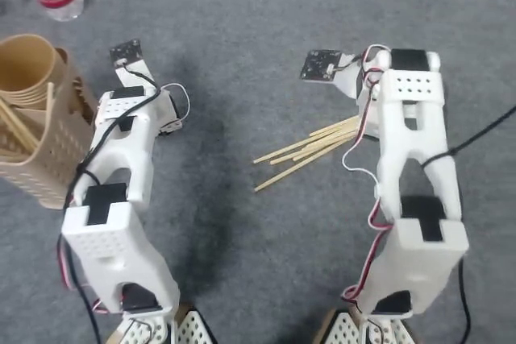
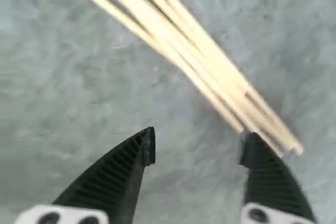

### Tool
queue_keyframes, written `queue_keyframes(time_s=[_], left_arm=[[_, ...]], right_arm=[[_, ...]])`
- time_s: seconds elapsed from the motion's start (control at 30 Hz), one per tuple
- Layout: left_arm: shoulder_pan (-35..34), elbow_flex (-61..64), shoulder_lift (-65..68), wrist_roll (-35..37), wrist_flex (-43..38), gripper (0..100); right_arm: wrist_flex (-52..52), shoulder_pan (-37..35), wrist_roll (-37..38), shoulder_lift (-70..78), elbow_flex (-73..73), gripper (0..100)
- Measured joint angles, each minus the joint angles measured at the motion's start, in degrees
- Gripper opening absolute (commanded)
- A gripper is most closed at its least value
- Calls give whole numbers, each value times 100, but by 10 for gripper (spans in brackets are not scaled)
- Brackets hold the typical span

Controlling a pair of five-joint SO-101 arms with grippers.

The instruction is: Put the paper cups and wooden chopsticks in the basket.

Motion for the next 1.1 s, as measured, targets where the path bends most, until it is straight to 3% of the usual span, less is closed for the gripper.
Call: queue_keyframes(time_s=[0.37,0.63,0.7,0.83,1.0,1.1], left_arm=[[0,0,0,0,-123,12],[0,0,0,0,-123,12],[0,0,0,0,-123,12],[0,0,0,0,-123,12],[0,0,0,0,-123,12],[0,0,0,0,-123,12]], right_arm=[[-993,-79,1275,1565,-18,285],[-1029,-97,1398,2453,-958,283],[-1020,-97,1398,2637,-1178,239],[-1011,-79,1398,2813,-1477,12],[-905,-62,1327,2769,-1670,96],[-633,-62,1284,2699,-1662,55]])
